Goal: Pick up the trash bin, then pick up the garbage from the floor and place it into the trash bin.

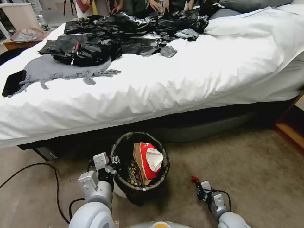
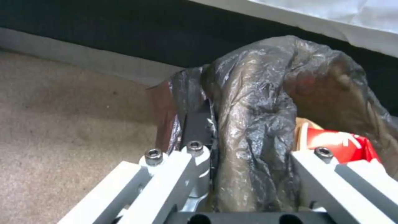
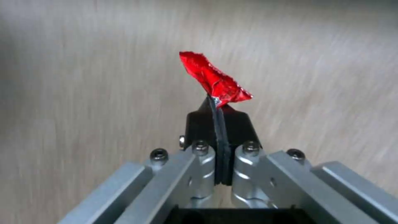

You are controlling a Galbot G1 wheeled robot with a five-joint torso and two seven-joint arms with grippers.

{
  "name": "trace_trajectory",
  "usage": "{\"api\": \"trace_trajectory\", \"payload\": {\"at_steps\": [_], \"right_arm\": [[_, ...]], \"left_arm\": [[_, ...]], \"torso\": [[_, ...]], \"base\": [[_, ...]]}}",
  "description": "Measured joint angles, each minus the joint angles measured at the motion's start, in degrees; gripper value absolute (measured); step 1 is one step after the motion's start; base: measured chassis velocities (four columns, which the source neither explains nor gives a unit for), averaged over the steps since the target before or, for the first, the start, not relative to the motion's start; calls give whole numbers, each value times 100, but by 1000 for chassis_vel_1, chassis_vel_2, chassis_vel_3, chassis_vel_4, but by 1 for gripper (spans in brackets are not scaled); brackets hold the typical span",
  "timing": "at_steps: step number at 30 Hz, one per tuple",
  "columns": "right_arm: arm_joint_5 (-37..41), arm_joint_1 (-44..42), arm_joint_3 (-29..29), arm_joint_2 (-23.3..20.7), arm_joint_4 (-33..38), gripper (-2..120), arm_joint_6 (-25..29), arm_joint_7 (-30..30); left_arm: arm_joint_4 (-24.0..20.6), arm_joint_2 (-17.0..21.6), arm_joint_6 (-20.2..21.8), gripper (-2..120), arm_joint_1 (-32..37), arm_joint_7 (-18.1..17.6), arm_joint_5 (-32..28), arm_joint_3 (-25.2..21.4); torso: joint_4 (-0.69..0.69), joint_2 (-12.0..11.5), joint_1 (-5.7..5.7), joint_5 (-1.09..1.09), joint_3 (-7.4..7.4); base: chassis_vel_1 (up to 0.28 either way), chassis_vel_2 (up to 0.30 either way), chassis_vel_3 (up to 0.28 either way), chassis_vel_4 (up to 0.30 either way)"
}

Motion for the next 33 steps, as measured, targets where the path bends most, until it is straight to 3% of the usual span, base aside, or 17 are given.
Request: {"api": "trace_trajectory", "payload": {"at_steps": [6, 8, 10, 11, 14, 19, 22, 33], "right_arm": [[-571, -77, 388, 112, 547, 0, 741, -54], [-922, -86, 636, 261, 1070, 0, 1601, -454], [-967, -89, 710, 303, 1273, 0, 1839, -636], [-976, -92, 792, 324, 1684, 0, 2263, -1031], [-755, -137, 761, 250, 2366, 0, 2792, -1979], [-570, -207, 514, 161, 2709, 0, 3032, -2723], [-545, -239, 36, 30, 2720, 0, 3075, -3333], [-805, 49, -942, 38, 2070, 0, 3004, -3305]], "left_arm": [[49, 35, 2, 93, 67, 0, 0, 32], [98, 26, -11, 93, 114, 0, 19, 51], [105, 23, -15, 93, 121, 0, 25, 55], [111, 22, -17, 93, 123, 0, 31, 60], [149, 25, -17, 93, 121, 0, 38, 74], [194, 34, -18, 93, 121, 0, 50, 107], [210, 53, -8, 93, 83, 0, 42, 126], [233, 45, 1, 93, 79, 0, 47, 197]], "torso": [[0, 0, 0, 0, 0], [2, 0, 0, 0, 0], [1, 0, 0, 1, 0], [2, 0, 0, 0, 0], [1, 0, 0, -1, 0], [1, 0, 0, 0, 0], [1, 0, 0, 0, 0], [1, 0, 0, 1, 0]], "base": [[0, 0, 0, 0], [0, 0, 0, 0], [0, 0, 0, 0], [0, 0, 0, 0], [0, 0, 0, 0], [0, 0, 0, 0], [0, 0, 0, 0], [0, 0, 0, 0]]}}
